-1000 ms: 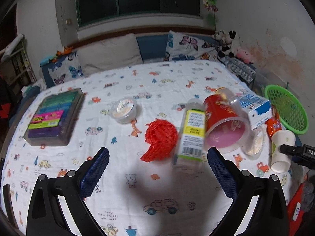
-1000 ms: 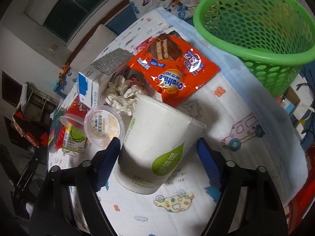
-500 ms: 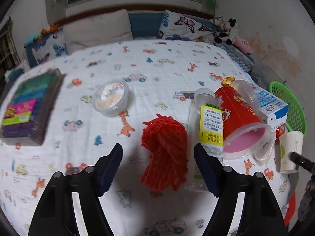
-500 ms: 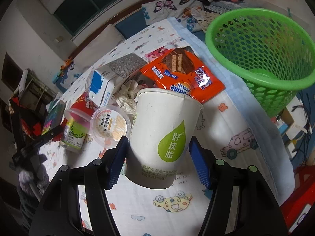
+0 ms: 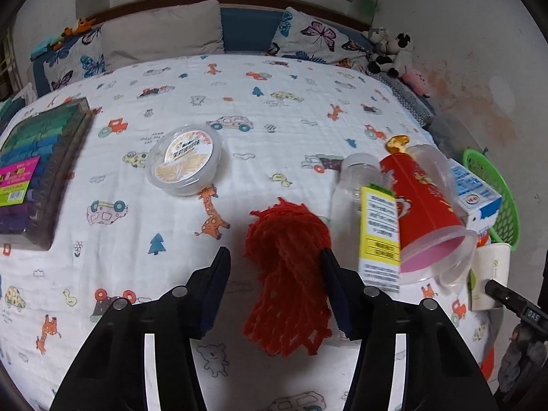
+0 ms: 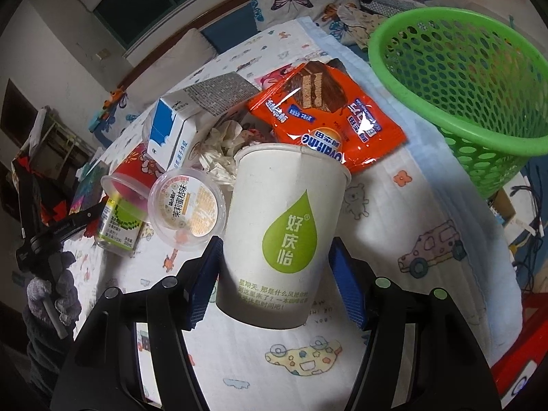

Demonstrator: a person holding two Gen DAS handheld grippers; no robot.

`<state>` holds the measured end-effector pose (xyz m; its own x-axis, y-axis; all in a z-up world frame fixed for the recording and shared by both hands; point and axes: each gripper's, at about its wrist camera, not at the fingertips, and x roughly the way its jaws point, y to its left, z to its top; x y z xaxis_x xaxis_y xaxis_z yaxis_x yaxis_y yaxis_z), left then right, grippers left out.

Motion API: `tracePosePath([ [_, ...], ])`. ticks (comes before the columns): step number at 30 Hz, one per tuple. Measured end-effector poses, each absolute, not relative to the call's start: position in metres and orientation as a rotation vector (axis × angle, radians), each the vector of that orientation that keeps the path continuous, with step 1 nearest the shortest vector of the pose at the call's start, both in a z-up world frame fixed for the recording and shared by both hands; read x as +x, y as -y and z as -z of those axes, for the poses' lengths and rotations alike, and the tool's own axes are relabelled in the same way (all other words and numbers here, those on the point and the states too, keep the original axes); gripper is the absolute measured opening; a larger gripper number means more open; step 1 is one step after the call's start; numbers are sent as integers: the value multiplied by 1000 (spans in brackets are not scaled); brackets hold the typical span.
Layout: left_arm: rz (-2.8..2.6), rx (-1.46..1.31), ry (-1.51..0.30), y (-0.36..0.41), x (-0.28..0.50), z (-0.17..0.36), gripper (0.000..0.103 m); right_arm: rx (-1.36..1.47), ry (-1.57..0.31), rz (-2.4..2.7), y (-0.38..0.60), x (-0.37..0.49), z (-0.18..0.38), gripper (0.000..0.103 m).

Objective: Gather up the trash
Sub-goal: 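Grasp the white paper cup with the right tool while the left tool grasps the red mesh net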

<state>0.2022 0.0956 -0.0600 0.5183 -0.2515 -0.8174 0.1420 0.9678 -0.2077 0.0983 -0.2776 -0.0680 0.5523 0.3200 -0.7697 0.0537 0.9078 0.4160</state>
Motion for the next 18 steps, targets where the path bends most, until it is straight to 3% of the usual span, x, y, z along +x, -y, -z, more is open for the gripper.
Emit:
tracePosePath([
  [5,247,-129,-1019,-97,207,67,51,414,-989,-154,277,104,73,64],
  [10,302,-173,-1001,-99,206,64,21,391,-970,-146,274,101,70,62],
  [18,308,-185,-940,-105,188,44,12,357,-931,-160,274,90,55,61],
])
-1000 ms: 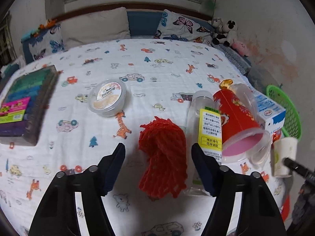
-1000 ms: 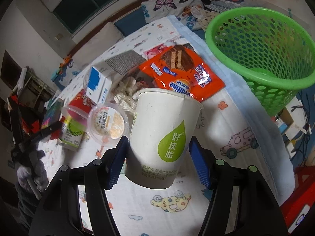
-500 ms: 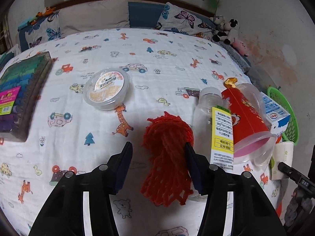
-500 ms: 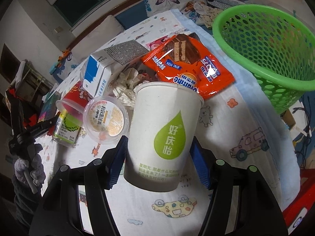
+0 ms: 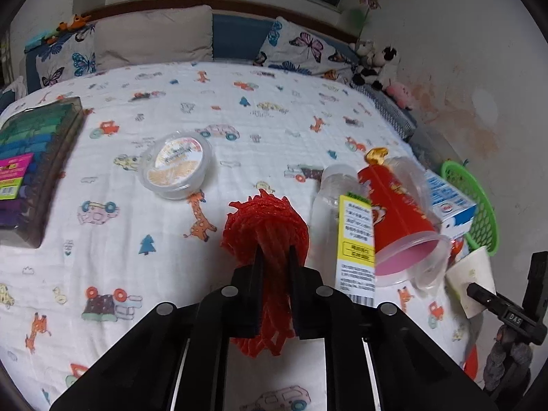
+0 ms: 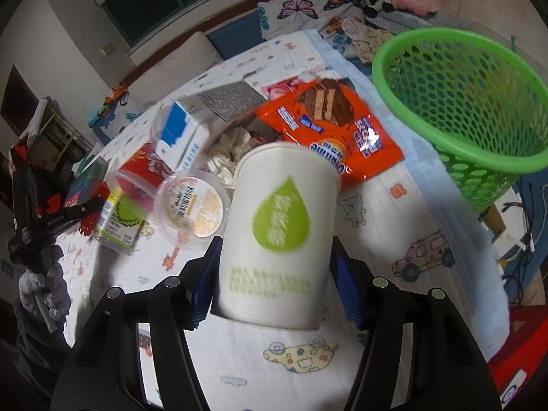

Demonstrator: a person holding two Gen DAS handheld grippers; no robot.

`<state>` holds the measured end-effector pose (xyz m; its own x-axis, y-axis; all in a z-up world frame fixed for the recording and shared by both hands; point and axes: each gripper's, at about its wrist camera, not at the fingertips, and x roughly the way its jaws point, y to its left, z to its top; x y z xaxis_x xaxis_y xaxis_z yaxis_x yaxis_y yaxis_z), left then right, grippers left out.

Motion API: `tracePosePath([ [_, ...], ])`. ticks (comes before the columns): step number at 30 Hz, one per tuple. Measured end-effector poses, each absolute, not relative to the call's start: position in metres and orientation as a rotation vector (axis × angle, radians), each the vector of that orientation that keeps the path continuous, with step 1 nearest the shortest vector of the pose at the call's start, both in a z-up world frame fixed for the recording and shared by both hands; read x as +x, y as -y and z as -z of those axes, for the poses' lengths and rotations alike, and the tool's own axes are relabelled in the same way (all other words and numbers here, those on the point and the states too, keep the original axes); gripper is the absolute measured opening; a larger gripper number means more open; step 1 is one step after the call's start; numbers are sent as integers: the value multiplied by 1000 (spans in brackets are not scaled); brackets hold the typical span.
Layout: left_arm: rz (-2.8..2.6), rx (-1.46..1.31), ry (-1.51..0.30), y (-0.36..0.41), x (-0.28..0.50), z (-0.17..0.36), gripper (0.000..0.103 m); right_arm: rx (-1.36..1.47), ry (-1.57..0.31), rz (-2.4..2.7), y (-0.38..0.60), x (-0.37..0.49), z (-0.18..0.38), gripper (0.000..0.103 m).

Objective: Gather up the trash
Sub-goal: 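Carry the paper cup over the green basket and release it with the right tool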

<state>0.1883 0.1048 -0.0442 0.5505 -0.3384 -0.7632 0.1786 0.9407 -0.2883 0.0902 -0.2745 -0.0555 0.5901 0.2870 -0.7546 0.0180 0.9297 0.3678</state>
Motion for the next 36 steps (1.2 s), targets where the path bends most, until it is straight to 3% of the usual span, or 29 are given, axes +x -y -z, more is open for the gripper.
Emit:
tracePosePath([
  [14,387,-167,-784,-90,154,-37,12,344,-842,-193,280,75,26,58],
  [26,586,-98,-758,14,170,-81,12,313,-756,-17,373,108,-4,58],
  [36,689,-13,-807,129,206,-86,12,293,-950,81,454,175,53,58],
])
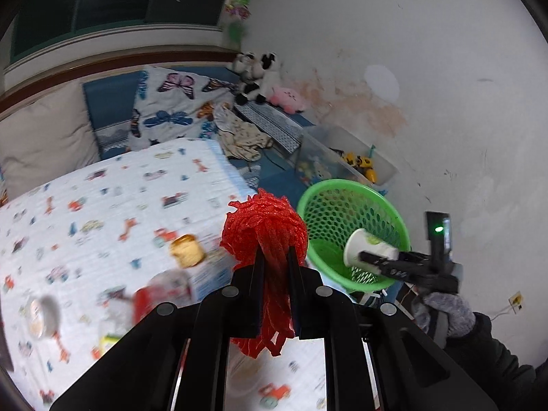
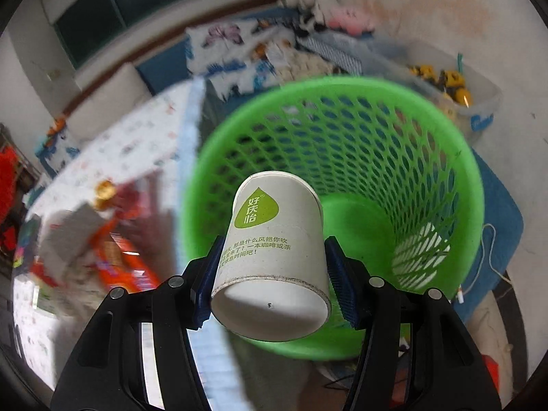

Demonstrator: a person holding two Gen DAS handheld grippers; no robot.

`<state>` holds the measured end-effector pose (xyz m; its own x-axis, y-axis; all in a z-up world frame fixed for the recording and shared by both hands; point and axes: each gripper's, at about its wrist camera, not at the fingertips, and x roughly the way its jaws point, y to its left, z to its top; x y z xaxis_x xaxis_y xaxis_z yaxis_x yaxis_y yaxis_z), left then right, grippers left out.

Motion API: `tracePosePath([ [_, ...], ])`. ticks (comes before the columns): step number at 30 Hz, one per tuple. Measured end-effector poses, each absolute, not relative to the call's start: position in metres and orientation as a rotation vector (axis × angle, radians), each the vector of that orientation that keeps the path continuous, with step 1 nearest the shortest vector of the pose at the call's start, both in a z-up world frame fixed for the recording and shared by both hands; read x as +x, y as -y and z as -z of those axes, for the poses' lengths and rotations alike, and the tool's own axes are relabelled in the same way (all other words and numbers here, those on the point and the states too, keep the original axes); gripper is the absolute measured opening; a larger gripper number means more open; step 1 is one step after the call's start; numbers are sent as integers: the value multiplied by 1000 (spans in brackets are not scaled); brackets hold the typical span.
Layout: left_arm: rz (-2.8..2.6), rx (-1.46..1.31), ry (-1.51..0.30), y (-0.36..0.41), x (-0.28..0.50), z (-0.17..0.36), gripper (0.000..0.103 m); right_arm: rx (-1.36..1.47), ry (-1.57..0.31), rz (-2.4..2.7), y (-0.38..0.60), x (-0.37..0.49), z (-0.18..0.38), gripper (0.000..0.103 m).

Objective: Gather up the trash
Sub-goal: 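Carry the paper cup over the green basket and release it with the right tool, then move the red mesh net over the basket and open the left tool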

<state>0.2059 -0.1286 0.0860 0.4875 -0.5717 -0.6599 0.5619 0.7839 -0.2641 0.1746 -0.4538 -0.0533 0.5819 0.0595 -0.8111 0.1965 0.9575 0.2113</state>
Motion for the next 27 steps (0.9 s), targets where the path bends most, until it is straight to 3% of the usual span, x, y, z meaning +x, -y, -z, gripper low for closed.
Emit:
tracePosePath([
  [10,736,25,-879,207,238,-67,12,240,-1056,86,472,198,94,61],
  [12,747,20,-887,215,240,-66,12,225,-1050,82,472,199,92,69],
  [27,798,97,-938,293,247,-50,12,151,-882,117,483,146,34,71],
])
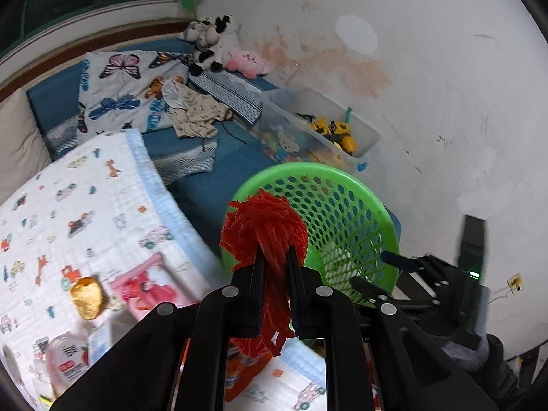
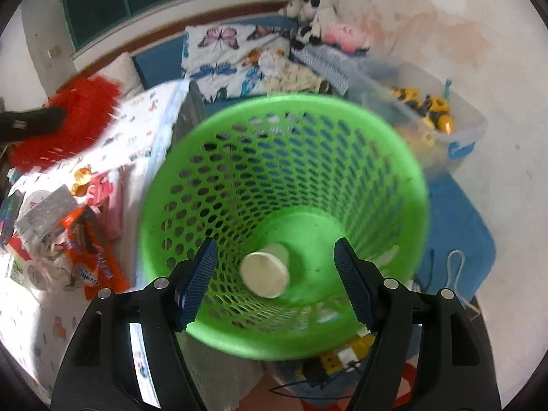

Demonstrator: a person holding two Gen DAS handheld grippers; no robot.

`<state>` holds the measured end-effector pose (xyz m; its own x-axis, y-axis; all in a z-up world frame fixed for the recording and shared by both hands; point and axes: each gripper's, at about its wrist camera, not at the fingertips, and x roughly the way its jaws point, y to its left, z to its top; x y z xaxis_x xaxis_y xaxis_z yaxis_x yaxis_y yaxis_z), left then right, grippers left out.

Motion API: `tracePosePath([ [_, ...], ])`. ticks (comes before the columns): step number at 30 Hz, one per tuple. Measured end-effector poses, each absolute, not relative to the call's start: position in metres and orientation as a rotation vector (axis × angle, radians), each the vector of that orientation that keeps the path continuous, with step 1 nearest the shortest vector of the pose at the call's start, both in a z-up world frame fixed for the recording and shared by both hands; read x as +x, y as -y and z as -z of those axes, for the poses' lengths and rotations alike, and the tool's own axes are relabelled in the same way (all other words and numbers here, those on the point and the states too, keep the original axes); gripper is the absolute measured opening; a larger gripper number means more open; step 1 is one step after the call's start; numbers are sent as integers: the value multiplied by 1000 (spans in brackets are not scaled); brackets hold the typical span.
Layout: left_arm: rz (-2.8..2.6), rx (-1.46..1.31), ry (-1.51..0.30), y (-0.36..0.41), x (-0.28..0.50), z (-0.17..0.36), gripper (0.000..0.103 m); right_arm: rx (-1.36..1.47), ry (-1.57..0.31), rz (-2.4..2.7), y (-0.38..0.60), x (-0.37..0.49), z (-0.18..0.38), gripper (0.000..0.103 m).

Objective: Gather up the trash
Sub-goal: 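Move the red mesh net over the basket and open the left tool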

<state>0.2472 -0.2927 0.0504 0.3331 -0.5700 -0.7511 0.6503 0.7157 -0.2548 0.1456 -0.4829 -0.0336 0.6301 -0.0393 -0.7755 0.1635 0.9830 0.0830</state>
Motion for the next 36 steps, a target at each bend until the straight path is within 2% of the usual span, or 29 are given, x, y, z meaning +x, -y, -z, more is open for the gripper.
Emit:
tracePosePath([
  [6,836,145,-984,336,240,-30,12,176,-793,148,489,110,10,74],
  [18,904,178,-1056,396,229,0,13,162,-728,225,495,75,3,74],
  [21,924,168,-1072,407,227,4,17,180,-718,229,497,68,2,74],
  [22,939,152,-1083,409,227,5,23,180,-716,231,498,67,2,74],
  [23,946,141,-1085,410,228,6,38,182,-712,235,498,66,1,74],
  [25,933,126,-1063,409,227,3,53,190,-704,235,500,63,-1,74],
  [36,924,74,-996,367,221,-25,53,220,-679,209,489,51,-7,74],
])
